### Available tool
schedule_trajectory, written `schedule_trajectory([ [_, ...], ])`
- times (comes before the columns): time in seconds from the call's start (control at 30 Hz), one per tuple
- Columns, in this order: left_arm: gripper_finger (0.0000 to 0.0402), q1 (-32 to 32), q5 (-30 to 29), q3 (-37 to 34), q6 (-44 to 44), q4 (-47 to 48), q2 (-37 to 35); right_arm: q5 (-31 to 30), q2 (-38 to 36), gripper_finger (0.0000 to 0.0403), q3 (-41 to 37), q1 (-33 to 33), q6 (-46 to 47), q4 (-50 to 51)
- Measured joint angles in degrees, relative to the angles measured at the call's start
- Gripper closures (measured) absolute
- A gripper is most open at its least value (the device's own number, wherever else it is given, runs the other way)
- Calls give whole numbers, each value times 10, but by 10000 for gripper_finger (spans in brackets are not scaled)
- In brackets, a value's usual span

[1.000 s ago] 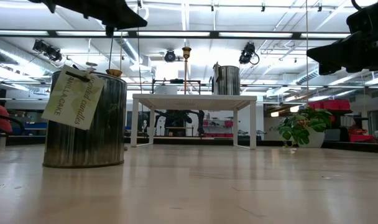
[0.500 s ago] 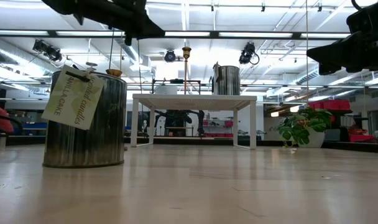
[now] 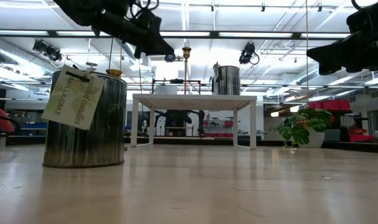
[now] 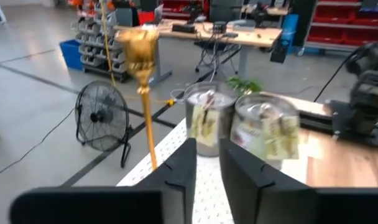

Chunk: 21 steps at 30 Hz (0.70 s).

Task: Pick & Place candle stick holders
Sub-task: Adjust the candle holder on the shelf

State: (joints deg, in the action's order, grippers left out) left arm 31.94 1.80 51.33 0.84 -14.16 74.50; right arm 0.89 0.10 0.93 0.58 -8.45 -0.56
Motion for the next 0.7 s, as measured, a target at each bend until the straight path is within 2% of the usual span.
schedule_trajectory([
  [0.43, 186, 18, -4, 0, -2, -106, 85, 0, 0, 385, 0, 0, 0, 0],
  [0.7, 138, 20, -25, 22, -4, -123, 110, 0, 0, 385, 0, 0, 0, 0],
])
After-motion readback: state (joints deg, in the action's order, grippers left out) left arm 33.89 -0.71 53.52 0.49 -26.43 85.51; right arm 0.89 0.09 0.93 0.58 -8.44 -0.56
